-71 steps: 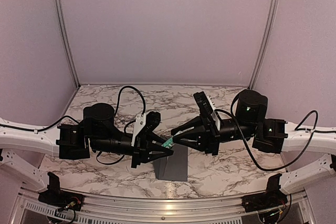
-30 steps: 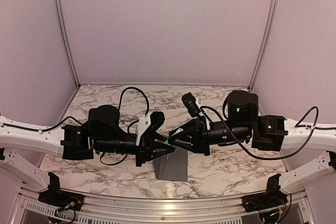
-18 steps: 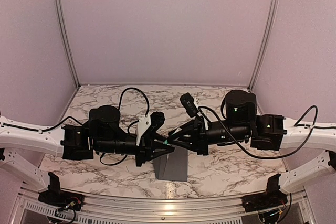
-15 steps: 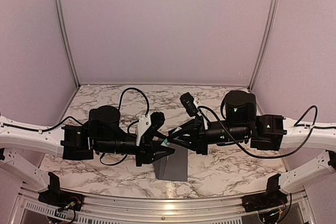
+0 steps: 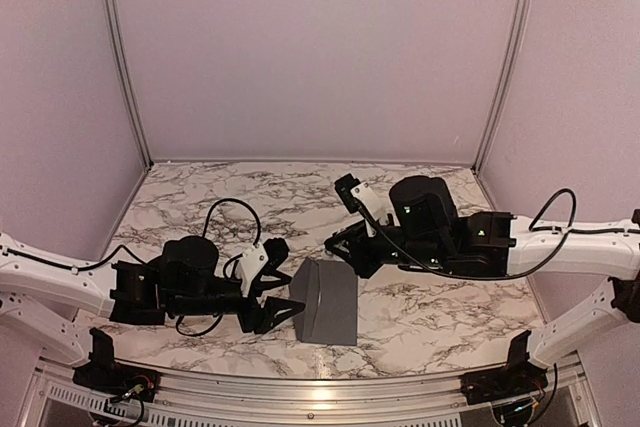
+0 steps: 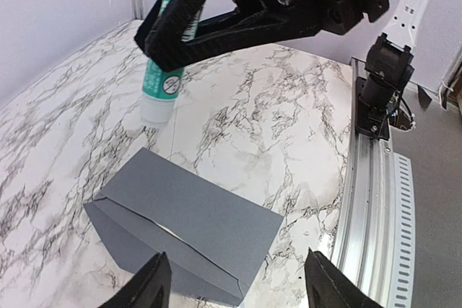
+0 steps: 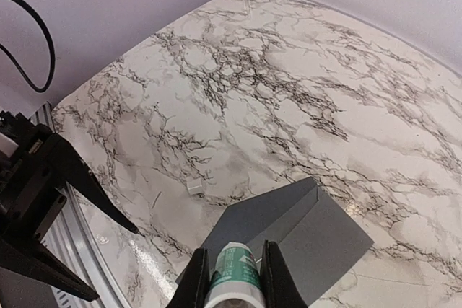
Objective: Place the letter into the envelope and seal it
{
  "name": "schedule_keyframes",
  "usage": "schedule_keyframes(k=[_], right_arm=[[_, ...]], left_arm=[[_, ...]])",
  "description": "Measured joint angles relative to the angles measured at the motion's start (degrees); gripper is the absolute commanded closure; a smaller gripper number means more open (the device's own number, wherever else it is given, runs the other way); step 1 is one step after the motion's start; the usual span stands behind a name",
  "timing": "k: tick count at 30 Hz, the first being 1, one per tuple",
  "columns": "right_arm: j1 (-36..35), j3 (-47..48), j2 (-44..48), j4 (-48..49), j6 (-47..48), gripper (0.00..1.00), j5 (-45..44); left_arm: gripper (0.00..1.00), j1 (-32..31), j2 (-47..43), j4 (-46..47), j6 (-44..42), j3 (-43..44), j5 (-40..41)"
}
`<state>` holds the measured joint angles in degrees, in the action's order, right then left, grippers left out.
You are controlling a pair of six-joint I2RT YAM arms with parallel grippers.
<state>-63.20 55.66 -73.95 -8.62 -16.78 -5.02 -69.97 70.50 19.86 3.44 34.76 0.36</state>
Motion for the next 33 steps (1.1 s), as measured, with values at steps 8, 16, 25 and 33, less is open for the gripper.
schedule_keyframes(k=[8,16,25,33], right_arm=[[1.8,0.0,-9.8,-0.9,-0.2,1.00,-3.5],[2.1,0.0,-16.9,0.3,-0.2,1.00,-3.6],[2.6,-0.1,-21.6,3.8,-0.2,1.00,-2.5],[2.7,-0.2,-24.2,4.7,-0.3,1.00,-1.8]], left_arm=[[0.79,0.0,2.6,4.0,3.2,-3.0,5.1],[0.91,0.0,17.2,12.3,8.2,-1.6,6.6],[0.92,0.0,26.8,15.1,10.7,3.4,7.3],[0.93,0.0,31.2,17.7,12.5,3.9,7.5]])
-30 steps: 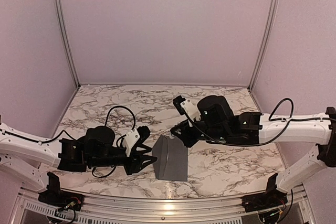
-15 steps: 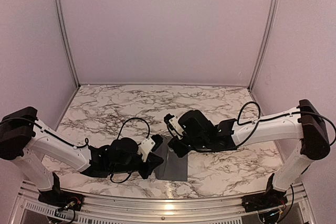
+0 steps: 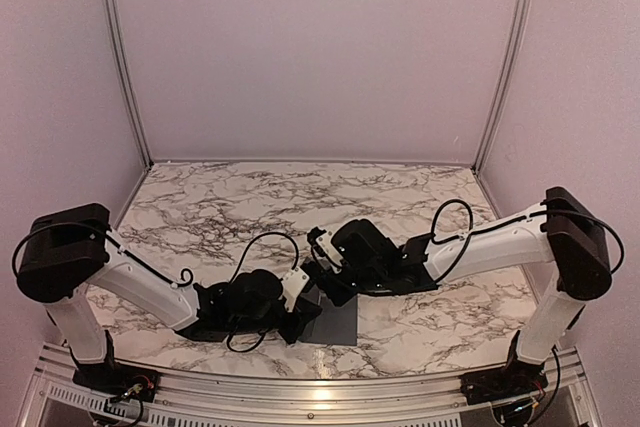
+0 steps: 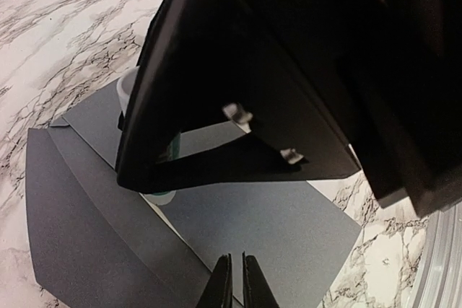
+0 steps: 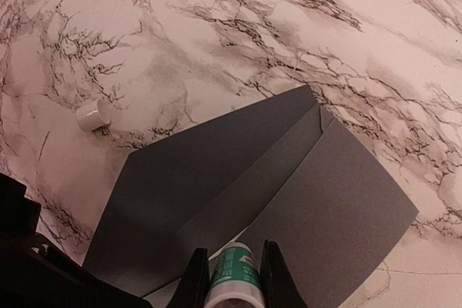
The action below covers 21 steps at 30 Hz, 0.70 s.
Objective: Place the letter into the envelope and seal it
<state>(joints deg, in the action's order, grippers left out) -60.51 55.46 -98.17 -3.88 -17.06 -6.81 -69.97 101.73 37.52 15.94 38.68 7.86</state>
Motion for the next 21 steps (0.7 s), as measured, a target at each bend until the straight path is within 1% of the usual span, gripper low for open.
schedule_keyframes(k=[12,19,21], right_arm=[[0.0,-1.3,-1.2,1.2,-0.9,1.00,0.6],[0.0,-1.6,-2.6,4.2,-1.5,1.00,1.2],[0.0,-1.6,-2.7,4.5,-1.6,1.00,1.3]], left_arm=[[0.94,0.0,3.6,3.4,2.0,-0.4,0.6],[0.77,-0.4,5.2,5.9,2.7,-2.3,2.2],[0.75,-0.6,5.7,6.4,2.7,-2.4,2.9]])
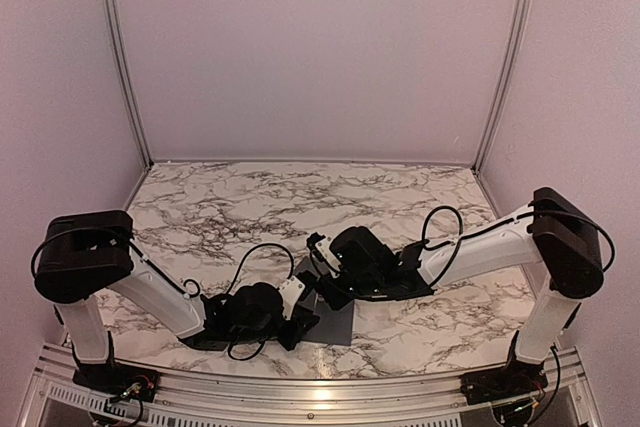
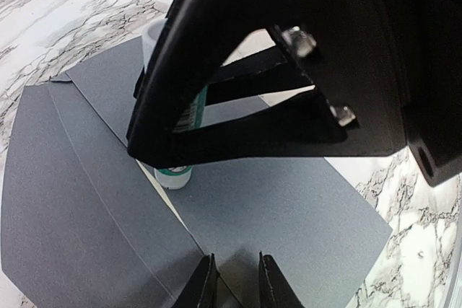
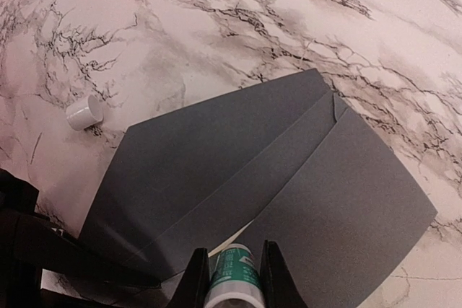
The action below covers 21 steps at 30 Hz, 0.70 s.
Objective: Place the letter into the envelope and seal it
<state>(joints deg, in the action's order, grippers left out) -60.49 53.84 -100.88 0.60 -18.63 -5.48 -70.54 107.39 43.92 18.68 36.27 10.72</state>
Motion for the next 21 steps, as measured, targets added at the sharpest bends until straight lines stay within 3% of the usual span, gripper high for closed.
schedule_keyframes(k=[21], right_arm=[[-0.2,0.0,0.3,-0.7,0.0,1.00,0.8]], left_arm=[[0.80,-0.5,2.9,5.0,0.4,0.0,4.4]])
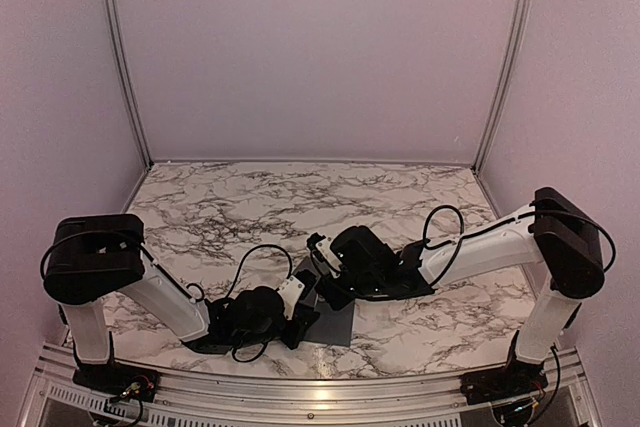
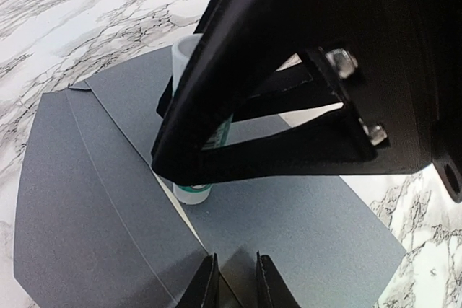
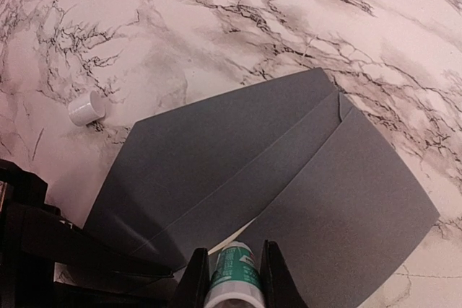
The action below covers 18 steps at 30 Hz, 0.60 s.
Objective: Place the letter into the envelope and seal it
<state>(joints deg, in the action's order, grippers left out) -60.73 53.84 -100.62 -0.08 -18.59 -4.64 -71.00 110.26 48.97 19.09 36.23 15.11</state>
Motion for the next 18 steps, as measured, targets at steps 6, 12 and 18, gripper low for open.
schedule_keyframes(k=[6,12,18], right_arm=[[0.5,0.1,0.0,-0.2,0.1,1.00,-1.0],[0.6,2.1,-0.9,-2.3,0.2,1.00,-4.0],[1.0,4.0,-2.4,-3.2,0.4,1.00,-7.1]], left_arm=[[0.81,-0.2,0.1,0.2,0.0,0.0,0.0],[0.81,-0.2,0.7,1.2,0.0,0.0,0.4],[0.81,-0.3,1.1,2.0,0.0,0.0,0.4]])
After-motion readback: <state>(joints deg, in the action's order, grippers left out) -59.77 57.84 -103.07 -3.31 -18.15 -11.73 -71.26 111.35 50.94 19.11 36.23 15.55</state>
